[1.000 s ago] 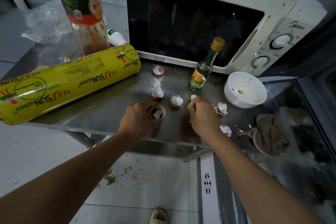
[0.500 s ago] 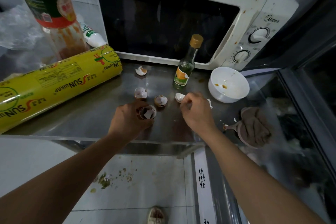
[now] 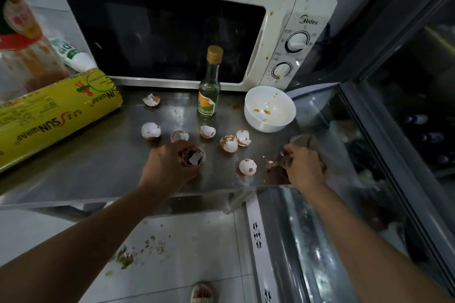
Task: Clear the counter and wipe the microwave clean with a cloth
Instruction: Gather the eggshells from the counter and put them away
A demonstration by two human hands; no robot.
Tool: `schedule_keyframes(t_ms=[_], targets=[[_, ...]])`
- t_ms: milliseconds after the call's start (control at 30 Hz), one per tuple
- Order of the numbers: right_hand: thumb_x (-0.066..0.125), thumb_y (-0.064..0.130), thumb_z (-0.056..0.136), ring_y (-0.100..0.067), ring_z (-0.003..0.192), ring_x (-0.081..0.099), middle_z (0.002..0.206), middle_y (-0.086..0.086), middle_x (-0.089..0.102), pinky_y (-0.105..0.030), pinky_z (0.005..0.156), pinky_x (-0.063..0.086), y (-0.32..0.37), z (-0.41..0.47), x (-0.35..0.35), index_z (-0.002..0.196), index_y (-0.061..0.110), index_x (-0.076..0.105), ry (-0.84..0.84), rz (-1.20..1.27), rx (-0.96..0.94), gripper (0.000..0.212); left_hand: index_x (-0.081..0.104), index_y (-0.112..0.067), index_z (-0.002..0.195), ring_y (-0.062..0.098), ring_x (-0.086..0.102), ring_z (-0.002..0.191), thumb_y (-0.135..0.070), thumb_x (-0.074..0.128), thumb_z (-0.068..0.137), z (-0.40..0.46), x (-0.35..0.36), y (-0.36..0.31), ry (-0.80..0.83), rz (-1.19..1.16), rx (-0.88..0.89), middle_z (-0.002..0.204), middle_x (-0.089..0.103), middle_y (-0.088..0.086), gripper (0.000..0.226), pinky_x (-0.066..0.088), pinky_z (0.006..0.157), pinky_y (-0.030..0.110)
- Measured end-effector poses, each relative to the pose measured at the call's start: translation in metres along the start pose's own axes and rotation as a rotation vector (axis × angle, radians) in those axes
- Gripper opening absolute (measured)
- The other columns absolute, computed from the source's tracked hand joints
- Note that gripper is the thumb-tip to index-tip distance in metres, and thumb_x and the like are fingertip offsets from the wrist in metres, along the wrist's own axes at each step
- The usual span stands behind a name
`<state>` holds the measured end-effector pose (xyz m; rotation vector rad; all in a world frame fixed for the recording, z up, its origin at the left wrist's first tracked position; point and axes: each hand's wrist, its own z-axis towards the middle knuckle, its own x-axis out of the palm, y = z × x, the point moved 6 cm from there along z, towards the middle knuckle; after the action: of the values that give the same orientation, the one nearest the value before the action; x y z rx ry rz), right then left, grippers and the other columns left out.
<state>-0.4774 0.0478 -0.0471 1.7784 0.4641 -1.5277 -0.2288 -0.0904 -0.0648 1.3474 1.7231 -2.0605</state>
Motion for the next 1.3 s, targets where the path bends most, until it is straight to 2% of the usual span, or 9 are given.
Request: schedule_keyframes(t_ms=[133, 233, 433, 700, 833, 933, 1067, 1167, 1300], targets=[[0.049, 0.001, 0.088, -0.035, 0.1, 0.06, 0.108, -0.02, 0.066, -0.038, 0.083, 0.05, -0.005, 0.005, 0.007, 0.108, 0.006, 0.065, 0.055, -0.064, -0.035, 0.026, 0.068, -0.027, 0.103, 0.007, 0.058, 0.077, -0.026, 0.08, 0.067, 0.004, 0.007, -0.007, -0.018, 0.002, -0.002, 0.093, 0.071, -0.003, 0.038, 0.036, 0.06, 0.012], [0.047, -0.002, 0.086, -0.029, 0.1, 0.058, 0.108, -0.015, 0.065, -0.029, 0.08, 0.048, -0.002, 0.005, 0.01, 0.107, 0.009, 0.066, 0.078, -0.111, -0.062, 0.03, 0.068, -0.028, 0.103, 0.011, 0.06, 0.081, -0.025, 0.08, 0.066, 0.006, 0.012, -0.012, -0.005, 0.005, -0.008, 0.094, 0.07, -0.001, 0.039, 0.043, 0.066, 0.021], [0.045, -0.013, 0.079, -0.026, 0.106, 0.054, 0.113, -0.014, 0.063, -0.027, 0.089, 0.04, 0.018, -0.014, 0.019, 0.11, 0.003, 0.066, 0.157, -0.05, -0.202, 0.041, 0.064, -0.028, 0.11, 0.016, 0.064, 0.092, -0.026, 0.08, 0.067, 0.004, 0.017, -0.012, 0.04, 0.007, -0.023, 0.102, 0.069, -0.001, 0.046, 0.052, 0.078, 0.03], [0.041, -0.018, 0.077, -0.026, 0.101, 0.061, 0.107, -0.014, 0.067, -0.032, 0.089, 0.048, 0.013, -0.021, 0.004, 0.114, 0.004, 0.063, 0.094, 0.128, -0.112, 0.048, 0.065, -0.027, 0.109, 0.007, 0.058, 0.083, -0.026, 0.081, 0.066, 0.002, 0.02, -0.009, 0.043, -0.001, 0.002, 0.101, 0.07, -0.004, 0.046, 0.04, 0.07, 0.017], [0.039, -0.013, 0.083, -0.019, 0.084, 0.061, 0.104, -0.016, 0.065, -0.018, 0.073, 0.048, 0.022, -0.029, 0.013, 0.107, 0.0, 0.06, 0.137, 0.116, -0.11, 0.034, 0.066, -0.027, 0.105, 0.006, 0.059, 0.079, -0.026, 0.082, 0.065, -0.001, 0.021, -0.006, 0.046, -0.014, 0.033, 0.097, 0.07, -0.005, 0.043, 0.038, 0.067, 0.015], [0.038, -0.011, 0.084, -0.03, 0.1, 0.061, 0.11, -0.016, 0.065, -0.036, 0.086, 0.049, 0.032, -0.04, 0.022, 0.114, 0.003, 0.057, 0.173, 0.084, -0.153, 0.039, 0.066, -0.027, 0.104, 0.005, 0.058, 0.078, -0.026, 0.082, 0.065, -0.003, 0.021, -0.006, 0.045, -0.007, 0.052, 0.095, 0.07, -0.005, 0.042, 0.038, 0.064, 0.012], [0.04, -0.017, 0.077, -0.03, 0.105, 0.06, 0.113, -0.017, 0.064, -0.043, 0.094, 0.047, 0.03, -0.043, 0.016, 0.118, 0.002, 0.056, 0.16, 0.213, -0.099, 0.047, 0.067, -0.025, 0.105, 0.01, 0.063, 0.082, -0.026, 0.082, 0.065, -0.007, 0.02, -0.009, 0.049, -0.014, 0.075, 0.094, 0.07, -0.004, 0.042, 0.047, 0.07, 0.021], [0.039, -0.02, 0.074, -0.026, 0.102, 0.059, 0.113, -0.016, 0.063, -0.034, 0.094, 0.047, 0.017, -0.038, 0.005, 0.119, 0.0, 0.057, 0.069, 0.256, -0.013, 0.052, 0.068, -0.024, 0.1, 0.012, 0.063, 0.08, -0.023, 0.081, 0.065, -0.013, 0.016, -0.011, 0.031, -0.039, 0.085, 0.088, 0.069, -0.004, 0.038, 0.047, 0.07, 0.023], [0.038, -0.02, 0.075, -0.021, 0.094, 0.057, 0.109, -0.017, 0.063, -0.023, 0.083, 0.045, 0.017, -0.046, 0.011, 0.116, -0.001, 0.057, 0.109, 0.314, 0.006, 0.049, 0.068, -0.024, 0.097, 0.012, 0.064, 0.081, -0.023, 0.081, 0.065, -0.026, 0.014, -0.012, 0.033, -0.058, 0.105, 0.086, 0.069, -0.006, 0.035, 0.051, 0.072, 0.026]])
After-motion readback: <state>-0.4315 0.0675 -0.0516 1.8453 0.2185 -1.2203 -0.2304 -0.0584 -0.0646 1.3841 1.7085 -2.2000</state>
